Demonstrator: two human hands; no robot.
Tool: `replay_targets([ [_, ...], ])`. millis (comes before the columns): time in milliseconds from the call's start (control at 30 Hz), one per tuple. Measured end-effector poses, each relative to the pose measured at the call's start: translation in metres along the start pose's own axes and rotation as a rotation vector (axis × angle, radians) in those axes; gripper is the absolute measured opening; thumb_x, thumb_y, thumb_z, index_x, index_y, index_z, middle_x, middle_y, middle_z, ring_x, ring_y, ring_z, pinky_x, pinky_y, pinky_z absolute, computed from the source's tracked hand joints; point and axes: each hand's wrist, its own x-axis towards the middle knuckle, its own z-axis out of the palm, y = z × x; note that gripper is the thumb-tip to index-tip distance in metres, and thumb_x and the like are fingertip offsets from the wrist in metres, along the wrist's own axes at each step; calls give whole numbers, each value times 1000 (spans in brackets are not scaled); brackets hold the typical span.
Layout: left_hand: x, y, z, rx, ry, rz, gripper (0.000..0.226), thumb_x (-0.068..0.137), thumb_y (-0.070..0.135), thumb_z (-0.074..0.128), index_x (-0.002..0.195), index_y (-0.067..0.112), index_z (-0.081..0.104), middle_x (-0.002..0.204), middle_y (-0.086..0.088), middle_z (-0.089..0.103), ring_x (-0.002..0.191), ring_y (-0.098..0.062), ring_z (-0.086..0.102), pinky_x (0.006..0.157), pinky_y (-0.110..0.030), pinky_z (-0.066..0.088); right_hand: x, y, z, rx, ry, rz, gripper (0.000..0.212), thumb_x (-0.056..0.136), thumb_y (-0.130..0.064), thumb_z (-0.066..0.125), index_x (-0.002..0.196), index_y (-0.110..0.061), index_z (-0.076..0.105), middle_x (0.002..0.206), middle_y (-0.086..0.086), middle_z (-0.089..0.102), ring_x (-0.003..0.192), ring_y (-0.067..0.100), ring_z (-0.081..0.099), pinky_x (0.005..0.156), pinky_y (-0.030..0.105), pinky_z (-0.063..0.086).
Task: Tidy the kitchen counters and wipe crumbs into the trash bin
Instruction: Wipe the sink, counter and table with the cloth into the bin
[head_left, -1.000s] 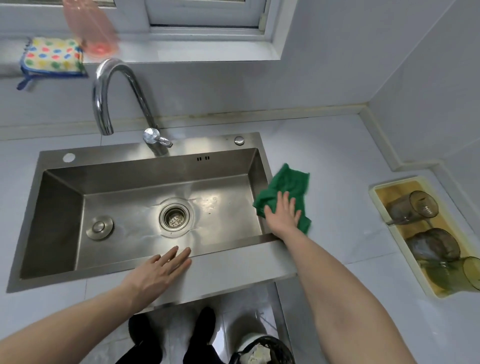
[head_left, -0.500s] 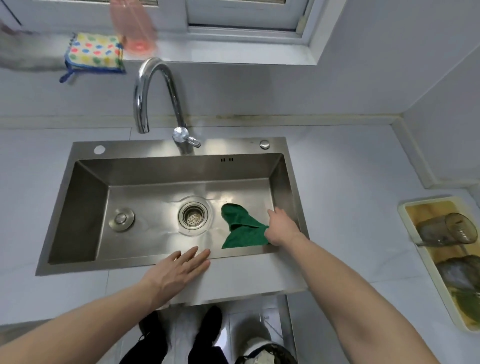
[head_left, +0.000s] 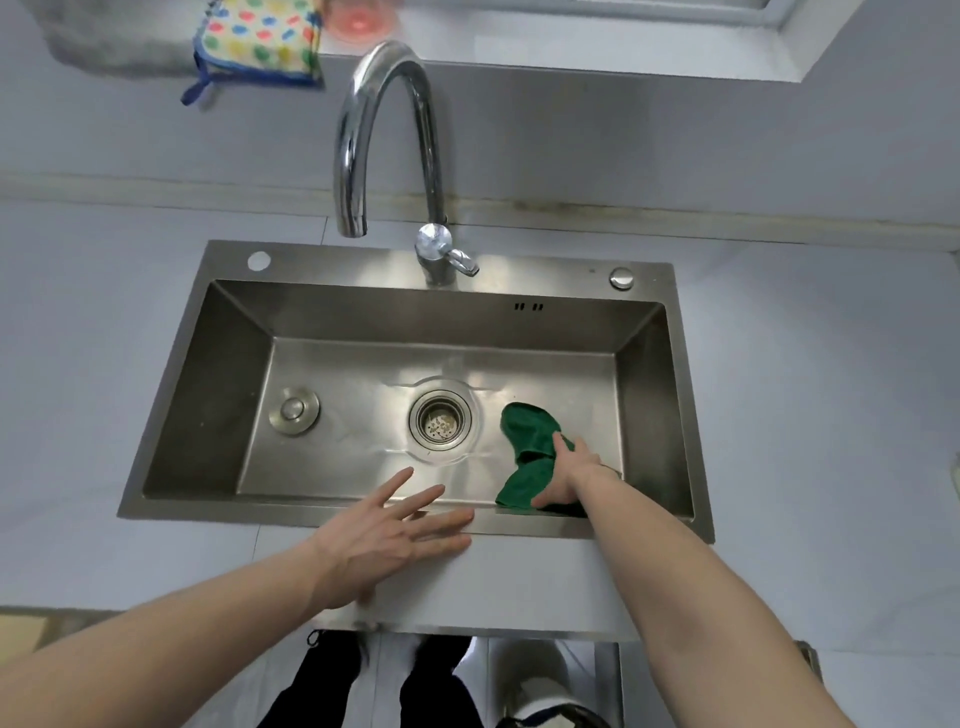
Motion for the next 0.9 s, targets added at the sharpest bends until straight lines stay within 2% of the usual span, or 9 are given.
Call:
replay_targets([
  [67, 1, -3, 4, -16, 22, 2, 134, 76, 19, 85, 155, 41, -22, 163, 14, -28, 153, -29, -16, 119, -60, -14, 12, -3, 12, -23, 8, -21, 125, 83, -46, 80, 160, -28, -17, 168, 7, -16, 153, 42, 6, 121, 58, 27],
  [133, 2, -6, 8, -39, 39, 8, 136, 74, 15, 86, 155, 41, -20, 164, 15, -26, 154, -29, -11, 119, -60, -16, 21, -6, 19, -54, 29, -25, 117, 88, -37, 76, 161, -29, -15, 166, 9, -13, 150, 43, 13, 117, 57, 34],
  [233, 2, -7, 11, -55, 39, 12, 138, 72, 19, 88, 155, 41, -19, 164, 16, -26, 154, -27, -9, 120, -59, -14, 23, -7, 16, -150, 170, -74, 86, 94, -12, 61, 162, -23, 10, 150, 15, 28, 123, 37, 52, 100, 45, 52],
  [367, 1, -5, 14, -60, 67, -1, 140, 70, 13, 88, 155, 42, -21, 163, 15, -27, 154, -27, -4, 118, -60, -16, 10, 3, 8, -47, 236, -154, 47, 93, -8, 56, 139, -20, 57, 122, 6, 65, 108, 28, 65, 94, 35, 54],
  [467, 1, -4, 11, -33, 54, -1, 139, 71, 5, 83, 154, 42, -22, 164, 15, -26, 155, -30, 1, 115, -59, -22, -18, 16, 0, 126, 292, -192, 51, 90, -10, 58, 138, -28, 60, 119, -1, 70, 107, 26, 66, 89, 32, 54],
  [600, -1, 4, 2, -10, 24, -20, 138, 70, 18, 88, 155, 40, -19, 164, 12, -26, 155, -32, -2, 121, -60, -11, -76, 40, -16, 311, 486, -267, 56, 85, -21, 58, 138, -39, 58, 122, -9, 64, 110, 19, 63, 86, 30, 51],
  [733, -7, 17, -10, 40, 36, -59, 113, 84, 7, 67, 158, 31, -15, 165, 4, -26, 155, -34, -10, 114, -55, -23, -135, 70, -19, 335, 518, -269, 64, 82, -27, 56, 143, -45, 51, 112, -18, 59, 103, 13, 61, 86, 29, 52],
  [800, -10, 29, -16, 31, 53, -87, 99, 88, 10, 59, 160, 26, -8, 168, -1, -17, 154, -33, -13, 115, -53, -23, -162, 80, -10, 292, 540, -290, 65, 81, -29, 55, 143, -47, 49, 105, -22, 57, 98, 10, 58, 82, 27, 50],
  [900, -14, 51, -32, -126, 138, -153, 86, 87, 24, 62, 158, 25, 13, 167, 0, 10, 156, -27, 0, 126, -47, -3, -189, 85, 20, 205, 573, -335, 67, 85, -29, 56, 148, -45, 44, 116, -18, 59, 107, 13, 55, 89, 31, 49],
])
